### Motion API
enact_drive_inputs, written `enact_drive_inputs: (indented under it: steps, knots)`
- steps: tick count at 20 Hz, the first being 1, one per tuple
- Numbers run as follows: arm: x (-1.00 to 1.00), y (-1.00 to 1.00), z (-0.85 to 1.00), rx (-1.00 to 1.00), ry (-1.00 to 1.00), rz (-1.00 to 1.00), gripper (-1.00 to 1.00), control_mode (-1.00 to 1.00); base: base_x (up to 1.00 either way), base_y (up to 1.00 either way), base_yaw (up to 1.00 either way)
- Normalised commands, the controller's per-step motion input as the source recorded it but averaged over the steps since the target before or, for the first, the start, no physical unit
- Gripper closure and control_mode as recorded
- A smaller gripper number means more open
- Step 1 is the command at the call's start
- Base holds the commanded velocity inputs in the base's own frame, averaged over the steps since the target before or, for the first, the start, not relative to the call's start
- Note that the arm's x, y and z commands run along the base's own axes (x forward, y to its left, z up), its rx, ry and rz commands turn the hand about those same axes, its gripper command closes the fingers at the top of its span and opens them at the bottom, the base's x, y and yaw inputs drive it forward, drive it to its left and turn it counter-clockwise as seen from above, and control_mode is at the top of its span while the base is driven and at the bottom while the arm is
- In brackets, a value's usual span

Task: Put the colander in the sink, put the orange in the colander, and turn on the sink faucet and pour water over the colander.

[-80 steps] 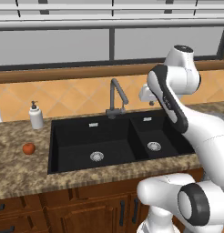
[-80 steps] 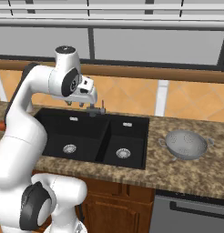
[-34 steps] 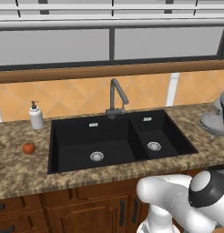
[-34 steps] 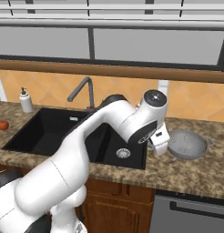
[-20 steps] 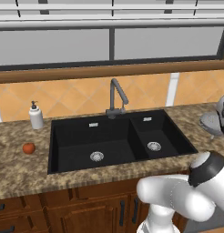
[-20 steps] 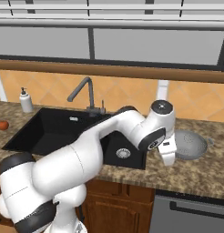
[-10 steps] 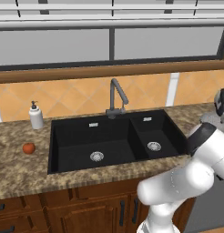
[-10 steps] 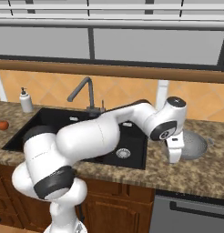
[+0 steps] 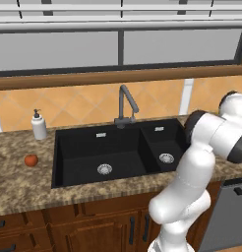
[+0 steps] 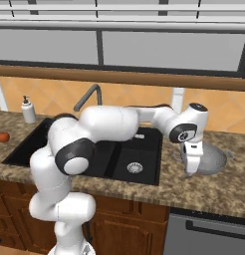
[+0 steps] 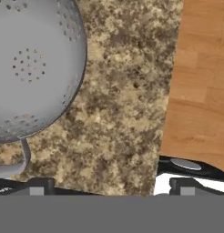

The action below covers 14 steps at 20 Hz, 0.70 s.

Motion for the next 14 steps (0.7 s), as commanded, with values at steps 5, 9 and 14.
enact_drive_inputs:
  steps: [5, 9, 14]
  knots:
    - [0.19, -0.24, -0.31, 0.01, 0.0, -0.07, -1.0, -1.0, 0.0, 0.0, 0.0]
    - [0.15, -0.23, -0.31, 0.02, 0.0, -0.07, -1.0, -1.0, 0.0, 0.0, 0.0]
    - [0.27, -0.19, -0.16, 0.05, 0.01, -0.04, -1.0, -1.0, 0.0, 0.0, 0.0]
